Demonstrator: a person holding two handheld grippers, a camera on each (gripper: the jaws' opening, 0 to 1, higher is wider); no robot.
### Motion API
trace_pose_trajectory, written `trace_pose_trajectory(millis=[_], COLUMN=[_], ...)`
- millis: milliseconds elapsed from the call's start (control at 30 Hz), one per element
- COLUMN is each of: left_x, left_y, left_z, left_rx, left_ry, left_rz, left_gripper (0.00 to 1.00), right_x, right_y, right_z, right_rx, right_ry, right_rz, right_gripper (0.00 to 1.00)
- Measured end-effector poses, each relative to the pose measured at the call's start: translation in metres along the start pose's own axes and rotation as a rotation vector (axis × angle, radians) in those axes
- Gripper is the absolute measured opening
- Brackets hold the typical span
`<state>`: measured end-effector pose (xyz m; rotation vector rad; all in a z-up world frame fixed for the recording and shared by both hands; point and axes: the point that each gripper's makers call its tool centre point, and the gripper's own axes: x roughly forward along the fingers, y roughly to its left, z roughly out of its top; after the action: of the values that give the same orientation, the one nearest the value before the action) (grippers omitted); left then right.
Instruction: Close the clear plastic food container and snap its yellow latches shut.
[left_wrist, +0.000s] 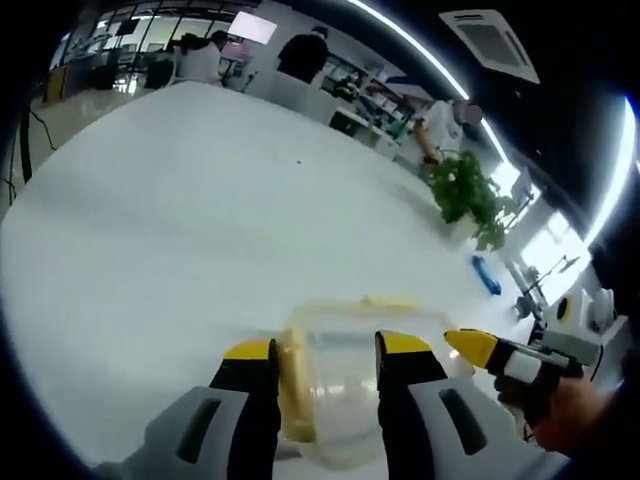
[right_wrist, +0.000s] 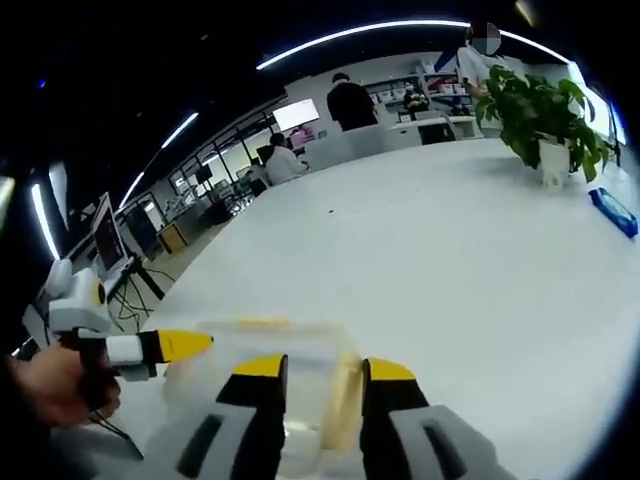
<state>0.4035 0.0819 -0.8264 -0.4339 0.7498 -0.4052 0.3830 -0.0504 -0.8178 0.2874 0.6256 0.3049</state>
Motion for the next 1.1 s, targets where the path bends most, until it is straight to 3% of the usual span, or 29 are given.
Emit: trace_pose_trajectory(millis=[67, 100, 133, 167, 467, 533, 567, 600, 667, 767, 967, 1100], left_x=[0.000, 0.001, 0.003, 0.003, 0.001, 0.001, 0.000, 0.000, -0.001, -0.001, -0.001, -0.001], left_y=[0.000, -0.018, -0.004, -0.003, 0.000, 0.000, 0.000, -0.001, 0.000, 0.000, 0.000, -0.001], left_z=[-0.001, -0.009, -0.005, -0.004, -0.001, 0.000, 0.000, -0.001, -0.001, 0.000, 0.000, 0.000], left_rx=[0.004, -0.111, -0.017, -0.007, -0.012, -0.014, -0.012, -0.012, -0.014, -0.011, -0.005, -0.002], left_ry=[-0.019, 0.005, -0.033, -0.035, -0.039, -0.040, -0.041, -0.038, -0.040, -0.043, -0.037, -0.038], left_rz=[0.001, -0.075, -0.018, -0.014, -0.014, -0.013, -0.016, -0.014, -0.012, -0.010, -0.012, -0.010], left_gripper=[0.32, 0.32, 0.32, 0.32, 0.32, 0.32, 0.32, 0.32, 0.32, 0.32, 0.32, 0.31], right_x=[0.000, 0.001, 0.000, -0.001, -0.002, -0.006, -0.016, -0.013, -0.009, 0.001, -0.004, -0.005], right_y=[0.000, 0.001, 0.000, 0.000, 0.000, -0.009, -0.018, -0.009, -0.009, -0.013, -0.012, -0.012], right_z=[0.000, 0.002, 0.002, 0.002, 0.002, 0.012, 0.016, 0.005, 0.007, 0.010, 0.012, 0.012], right_rx=[-0.005, -0.012, -0.012, -0.016, -0.031, -0.064, -0.150, -0.103, -0.077, -0.087, -0.082, -0.028], right_ry=[-0.007, -0.018, -0.016, -0.018, -0.034, -0.078, -0.075, -0.027, -0.057, -0.059, -0.074, -0.080], right_rz=[-0.006, 0.002, -0.001, -0.004, -0.011, -0.059, -0.110, -0.091, -0.063, -0.081, -0.077, -0.076], right_gripper=[0.25, 0.25, 0.25, 0.25, 0.23, 0.11, 0.03, 0.03, 0.04, 0.04, 0.03, 0.03])
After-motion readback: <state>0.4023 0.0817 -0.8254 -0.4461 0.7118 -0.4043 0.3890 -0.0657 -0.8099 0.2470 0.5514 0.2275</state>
